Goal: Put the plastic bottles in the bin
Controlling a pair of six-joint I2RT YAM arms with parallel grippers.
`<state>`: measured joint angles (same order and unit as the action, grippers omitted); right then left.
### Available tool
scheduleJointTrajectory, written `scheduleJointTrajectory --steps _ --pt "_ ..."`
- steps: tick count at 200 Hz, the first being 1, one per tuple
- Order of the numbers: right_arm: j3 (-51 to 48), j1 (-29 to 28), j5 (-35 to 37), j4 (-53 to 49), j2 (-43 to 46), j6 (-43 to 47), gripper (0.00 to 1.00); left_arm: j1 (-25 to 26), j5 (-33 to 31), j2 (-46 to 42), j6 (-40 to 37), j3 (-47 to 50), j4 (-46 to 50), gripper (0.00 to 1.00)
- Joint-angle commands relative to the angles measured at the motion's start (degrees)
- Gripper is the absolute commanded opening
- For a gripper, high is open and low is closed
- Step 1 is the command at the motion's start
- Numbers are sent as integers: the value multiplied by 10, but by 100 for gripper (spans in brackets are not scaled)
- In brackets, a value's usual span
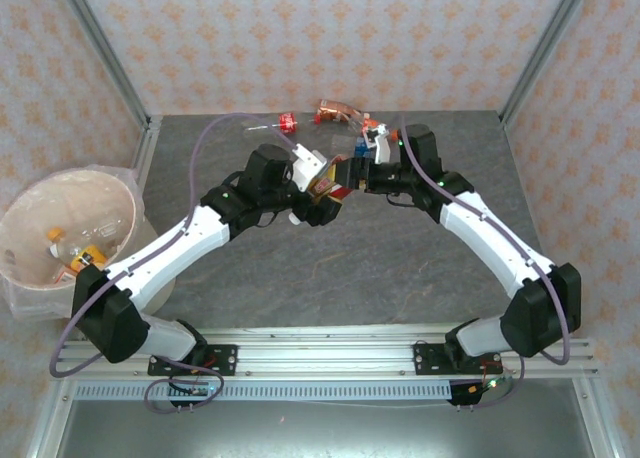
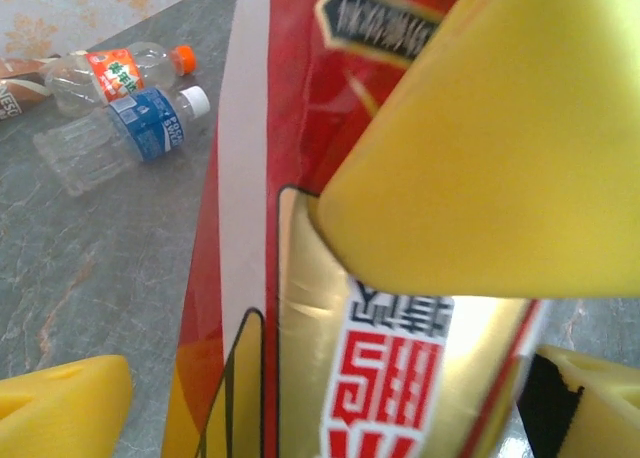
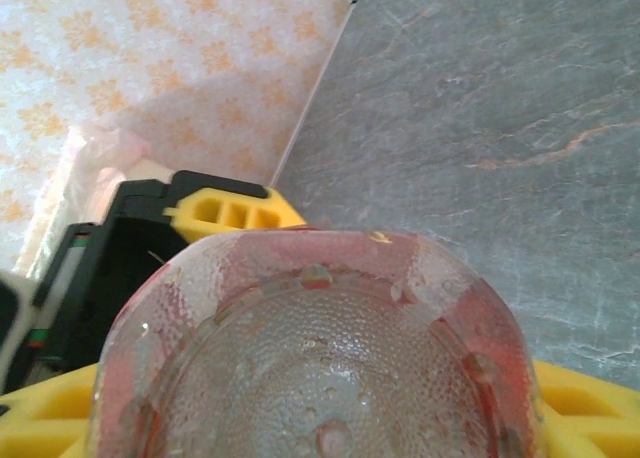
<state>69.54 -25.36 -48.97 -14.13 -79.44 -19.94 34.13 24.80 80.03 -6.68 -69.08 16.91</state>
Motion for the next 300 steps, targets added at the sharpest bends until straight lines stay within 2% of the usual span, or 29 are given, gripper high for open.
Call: scheduleJointTrajectory --steps 1,52,68,99,140,154,172,202,224,253,284,300 --pt "22 -3 -39 -4 24 6 55 0 33 6 -27 -21 -11 93" --pt "25 -2 -44 -9 29 4 59 0 43 -8 -9 4 -55 59" --pt "26 -2 -33 -9 29 0 67 0 25 -14 -2 9 -64 57" --pt "10 -2 21 18 40 -23 88 -1 -1 -28 9 30 -88 56" --pt "-50 -1 166 101 93 -61 100 -11 -62 -57 48 62 -110 55" --pt "-79 -1 223 126 113 -67 99 -13 -89 -73 68 69 -105 55" --pt "-114 -1 305 144 141 -77 99 -14 -141 -99 89 75 -93 54" --pt "-159 1 416 168 166 -119 99 -18 -296 -144 124 75 -44 52" --pt "-182 2 423 199 173 -119 99 -31 -359 -161 142 44 33 52" --pt "-186 2 444 188 169 -114 99 -39 -464 -180 163 -9 128 52" --pt "-189 3 452 186 162 -113 99 -66 -493 -183 180 -105 244 53" --pt "-188 3 453 185 156 -112 99 -70 -553 -182 175 -143 285 52"
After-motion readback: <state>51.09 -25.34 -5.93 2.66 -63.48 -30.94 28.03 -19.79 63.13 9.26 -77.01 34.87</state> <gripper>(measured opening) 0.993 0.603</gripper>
